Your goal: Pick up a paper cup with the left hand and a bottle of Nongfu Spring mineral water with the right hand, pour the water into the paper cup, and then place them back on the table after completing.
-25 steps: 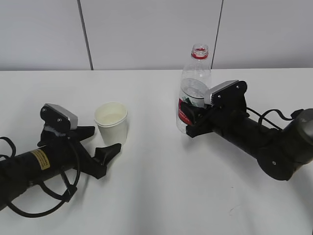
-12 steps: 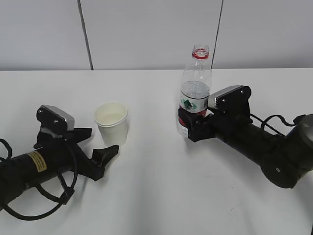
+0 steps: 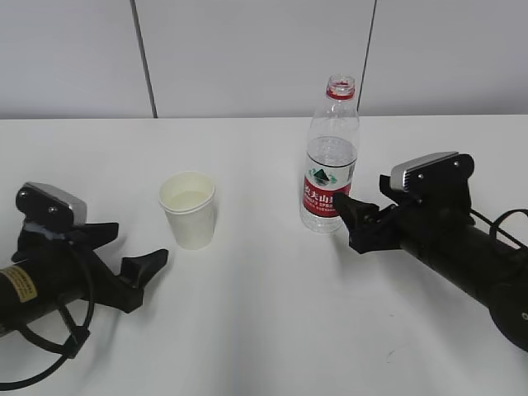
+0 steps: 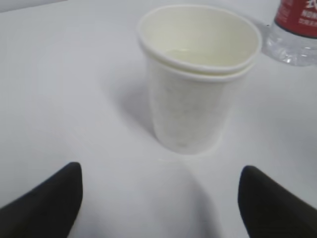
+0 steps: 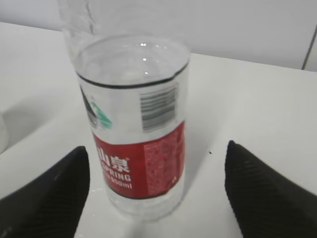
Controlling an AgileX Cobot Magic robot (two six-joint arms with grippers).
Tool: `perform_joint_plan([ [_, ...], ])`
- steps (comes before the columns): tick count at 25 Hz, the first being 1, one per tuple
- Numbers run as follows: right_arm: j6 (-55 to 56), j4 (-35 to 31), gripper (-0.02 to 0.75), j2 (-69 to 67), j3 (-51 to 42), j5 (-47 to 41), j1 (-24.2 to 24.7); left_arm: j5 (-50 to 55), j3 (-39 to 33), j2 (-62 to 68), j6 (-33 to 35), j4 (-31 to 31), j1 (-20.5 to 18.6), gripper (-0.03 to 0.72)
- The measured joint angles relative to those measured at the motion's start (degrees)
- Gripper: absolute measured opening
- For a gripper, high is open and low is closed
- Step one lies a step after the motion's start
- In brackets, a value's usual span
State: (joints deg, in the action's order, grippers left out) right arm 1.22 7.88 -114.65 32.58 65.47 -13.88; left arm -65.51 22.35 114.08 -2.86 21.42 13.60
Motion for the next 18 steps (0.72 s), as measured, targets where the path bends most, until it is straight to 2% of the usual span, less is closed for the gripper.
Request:
perform_joint_plan([
  [7, -6.3, -11.45, 0.619, 1.53, -3.54, -0.01, 0.51, 0.0, -3.08, -2.24, 1.56, -1.77, -7.45, 0.587],
  [12, -6.7, -12.51, 0.61, 1.61, -3.52, -0.01, 3.55, 0.0, -3.12, -2.24, 1.75, -1.9, -11.41, 0.587],
  [18, -1.22, -12.86, 0.608, 1.65, -3.52, -0.01, 8.81, 0.49, -2.56, -2.52, 1.8, -1.9, -12.93, 0.587],
])
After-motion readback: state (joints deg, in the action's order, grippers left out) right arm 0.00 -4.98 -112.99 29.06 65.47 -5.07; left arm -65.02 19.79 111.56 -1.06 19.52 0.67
